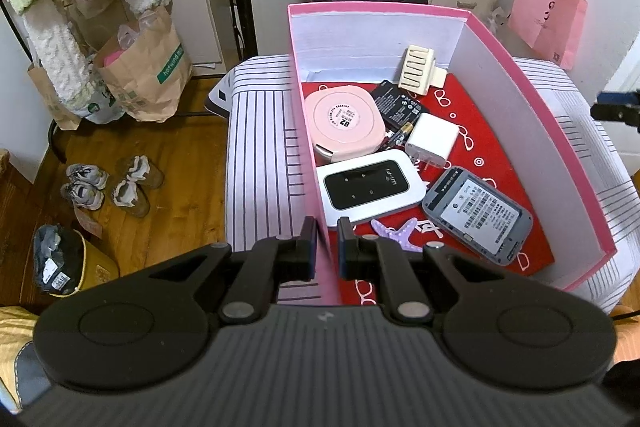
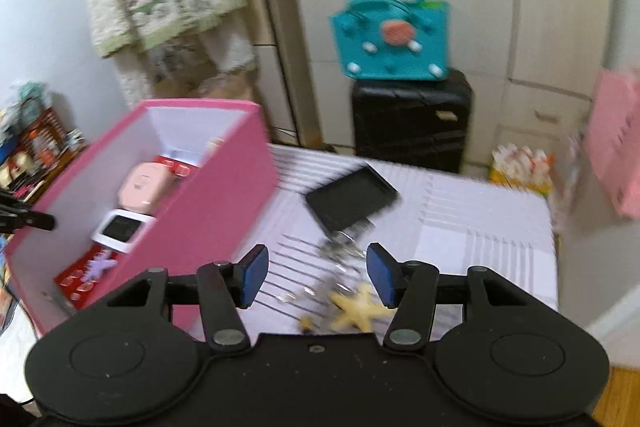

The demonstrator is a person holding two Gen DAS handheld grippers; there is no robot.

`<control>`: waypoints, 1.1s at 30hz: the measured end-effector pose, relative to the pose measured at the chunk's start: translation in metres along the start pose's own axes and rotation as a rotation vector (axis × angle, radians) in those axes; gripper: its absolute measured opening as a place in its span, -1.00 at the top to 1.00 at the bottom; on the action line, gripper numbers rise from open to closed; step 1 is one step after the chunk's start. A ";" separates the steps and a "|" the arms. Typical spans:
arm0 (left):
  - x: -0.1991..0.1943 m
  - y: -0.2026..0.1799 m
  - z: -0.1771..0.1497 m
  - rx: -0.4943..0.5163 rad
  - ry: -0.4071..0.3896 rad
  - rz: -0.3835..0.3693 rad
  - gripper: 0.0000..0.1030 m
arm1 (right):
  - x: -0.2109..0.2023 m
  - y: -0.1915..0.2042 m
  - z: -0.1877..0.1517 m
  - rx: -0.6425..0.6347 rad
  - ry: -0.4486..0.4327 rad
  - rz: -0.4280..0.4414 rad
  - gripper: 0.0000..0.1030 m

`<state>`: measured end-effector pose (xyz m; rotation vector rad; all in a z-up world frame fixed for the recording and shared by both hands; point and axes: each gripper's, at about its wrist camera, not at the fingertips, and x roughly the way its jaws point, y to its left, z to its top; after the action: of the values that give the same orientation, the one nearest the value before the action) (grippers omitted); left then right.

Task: Organize rigid objects
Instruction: 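Return the right gripper to the table and grasp the yellow starfish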

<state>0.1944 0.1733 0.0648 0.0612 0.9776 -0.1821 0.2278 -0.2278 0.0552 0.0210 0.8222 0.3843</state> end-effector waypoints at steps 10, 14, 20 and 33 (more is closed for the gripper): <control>0.003 -0.004 0.003 -0.017 0.007 0.027 0.81 | 0.034 -0.040 -0.050 0.126 0.028 0.006 -0.16; 0.004 -0.006 0.004 -0.018 0.013 0.039 0.81 | 0.039 -0.036 -0.059 0.101 0.022 0.035 -0.16; 0.004 -0.007 0.005 -0.023 0.017 0.050 0.81 | 0.053 -0.024 -0.061 0.028 0.030 0.026 -0.16; 0.003 -0.007 0.004 -0.031 0.015 0.053 0.81 | 0.064 -0.017 -0.063 -0.094 -0.039 -0.069 -0.42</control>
<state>0.1985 0.1652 0.0647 0.0600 0.9922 -0.1177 0.2276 -0.2296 -0.0362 -0.0866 0.7639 0.3562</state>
